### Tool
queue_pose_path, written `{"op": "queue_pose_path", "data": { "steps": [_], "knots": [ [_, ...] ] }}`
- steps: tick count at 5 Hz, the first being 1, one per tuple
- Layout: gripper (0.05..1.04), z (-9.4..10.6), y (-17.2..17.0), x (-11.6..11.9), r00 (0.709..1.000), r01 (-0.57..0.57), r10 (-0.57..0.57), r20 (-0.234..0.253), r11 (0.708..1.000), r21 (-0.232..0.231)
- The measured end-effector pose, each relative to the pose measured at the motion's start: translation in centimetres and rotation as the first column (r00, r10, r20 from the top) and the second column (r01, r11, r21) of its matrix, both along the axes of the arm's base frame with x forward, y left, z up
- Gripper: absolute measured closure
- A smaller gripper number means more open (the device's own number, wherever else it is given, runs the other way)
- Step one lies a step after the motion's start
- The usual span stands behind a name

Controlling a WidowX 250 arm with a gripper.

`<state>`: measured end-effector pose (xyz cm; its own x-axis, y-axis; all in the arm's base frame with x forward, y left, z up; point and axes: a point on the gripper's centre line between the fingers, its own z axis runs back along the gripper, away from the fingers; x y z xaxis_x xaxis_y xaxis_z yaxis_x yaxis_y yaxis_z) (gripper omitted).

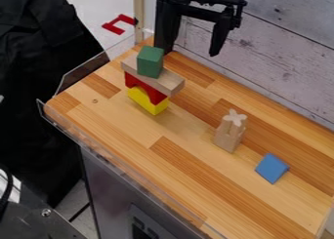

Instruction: Put the cube on top of the plus

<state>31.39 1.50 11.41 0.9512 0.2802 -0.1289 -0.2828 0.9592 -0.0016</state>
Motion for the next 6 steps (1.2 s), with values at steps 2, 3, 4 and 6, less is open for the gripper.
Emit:
{"op": "queue_pose_path", "data": {
  "steps": [2,3,4,6],
  "knots": [
    [0.083,-1.1,0.4,-0.1,0.998,-0.020,0.021,-0.053,0.999,0.026],
    [0.083,-0.5,0.8,0.2,0.999,-0.023,0.024,-0.046,0.999,0.042],
    [0.083,0.3,1.0,0.6,0.999,-0.024,0.026,-0.040,0.999,0.048],
    [0.083,-1.2,4.7,-1.5,0.993,-0.109,0.105,-0.052,0.992,-0.068]
  ]
}}
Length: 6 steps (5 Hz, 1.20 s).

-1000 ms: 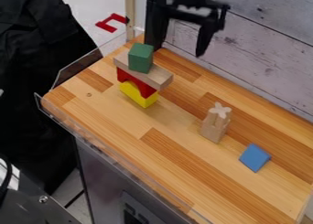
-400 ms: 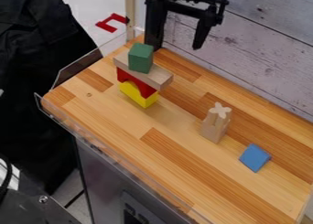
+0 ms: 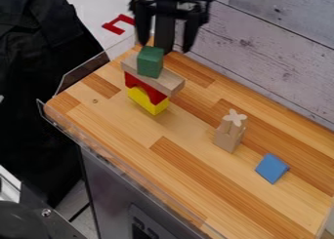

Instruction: Put the cube on top of the plus

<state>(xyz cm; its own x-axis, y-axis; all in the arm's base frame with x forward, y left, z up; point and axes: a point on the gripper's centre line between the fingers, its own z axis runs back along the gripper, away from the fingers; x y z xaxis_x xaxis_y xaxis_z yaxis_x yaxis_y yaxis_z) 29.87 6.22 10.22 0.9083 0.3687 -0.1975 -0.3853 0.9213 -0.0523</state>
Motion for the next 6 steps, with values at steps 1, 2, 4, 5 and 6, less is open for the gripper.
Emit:
{"op": "queue_pose_path", "data": {
  "steps": [1,2,4,5,6],
  "knots": [
    [0.083,-0.2,1.0,-0.6,1.000,-0.018,0.018,-0.003,1.000,-0.011],
    [0.083,-0.1,0.9,-0.8,1.000,-0.008,0.007,-0.017,1.000,-0.016],
    [0.083,-0.8,0.2,-0.8,0.999,0.029,-0.030,-0.042,0.999,-0.036],
    [0.083,-1.5,0.0,-1.4,0.997,0.028,-0.032,-0.071,0.998,-0.056],
    [0.120,-2.6,0.3,-1.6,0.994,0.005,-0.011,-0.107,0.998,-0.064]
  ]
}}
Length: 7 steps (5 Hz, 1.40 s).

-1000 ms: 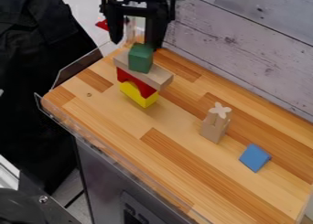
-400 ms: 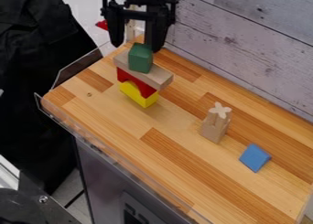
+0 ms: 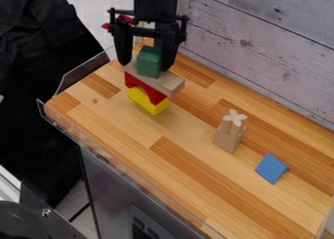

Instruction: Put the cube on top of the plus

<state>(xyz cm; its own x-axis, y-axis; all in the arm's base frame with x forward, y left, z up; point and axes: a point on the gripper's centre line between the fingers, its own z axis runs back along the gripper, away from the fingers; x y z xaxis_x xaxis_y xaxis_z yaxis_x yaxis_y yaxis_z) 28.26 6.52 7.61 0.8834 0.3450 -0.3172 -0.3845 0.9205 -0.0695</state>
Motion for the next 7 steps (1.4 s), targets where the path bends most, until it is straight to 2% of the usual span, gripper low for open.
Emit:
{"op": "queue_pose_path", "data": {
  "steps": [1,2,3,4,5,7],
  "knots": [
    [0.402,-0.1,0.0,0.0,1.000,-0.008,0.008,-0.004,1.000,0.003],
    [0.519,-0.1,0.1,0.0,1.000,-0.016,0.016,-0.005,1.000,0.011],
    [0.519,0.0,-0.1,0.0,1.000,-0.012,0.012,-0.011,1.000,0.019],
    [0.519,1.2,-0.4,1.0,0.999,0.024,-0.025,0.020,0.999,0.045],
    [0.519,2.8,-2.7,2.4,0.987,0.121,-0.123,0.102,0.992,0.026],
    [0.519,3.4,-5.9,3.4,0.960,0.246,-0.244,0.140,0.969,0.005]
  ]
}}
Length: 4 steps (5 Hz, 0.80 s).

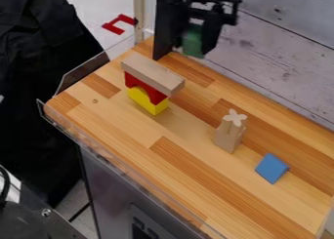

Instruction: Put the cube on top of the plus

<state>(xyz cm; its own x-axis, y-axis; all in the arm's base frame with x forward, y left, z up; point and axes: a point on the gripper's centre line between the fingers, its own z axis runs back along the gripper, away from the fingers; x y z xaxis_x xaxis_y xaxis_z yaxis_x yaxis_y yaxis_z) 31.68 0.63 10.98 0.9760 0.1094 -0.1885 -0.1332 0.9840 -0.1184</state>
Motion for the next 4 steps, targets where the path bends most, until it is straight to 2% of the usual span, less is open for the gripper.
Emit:
{"op": "queue_pose_path", "data": {
  "steps": [1,3,4],
  "knots": [
    [0.519,-1.1,-1.6,0.0,0.998,0.052,-0.052,-0.030,0.999,-0.013],
    [0.519,-2.1,-6.1,-0.1,0.983,0.178,-0.179,-0.034,0.983,-0.046],
    [0.519,-2.6,-7.5,-0.4,0.973,0.221,-0.223,-0.052,0.974,-0.048]
  ]
}}
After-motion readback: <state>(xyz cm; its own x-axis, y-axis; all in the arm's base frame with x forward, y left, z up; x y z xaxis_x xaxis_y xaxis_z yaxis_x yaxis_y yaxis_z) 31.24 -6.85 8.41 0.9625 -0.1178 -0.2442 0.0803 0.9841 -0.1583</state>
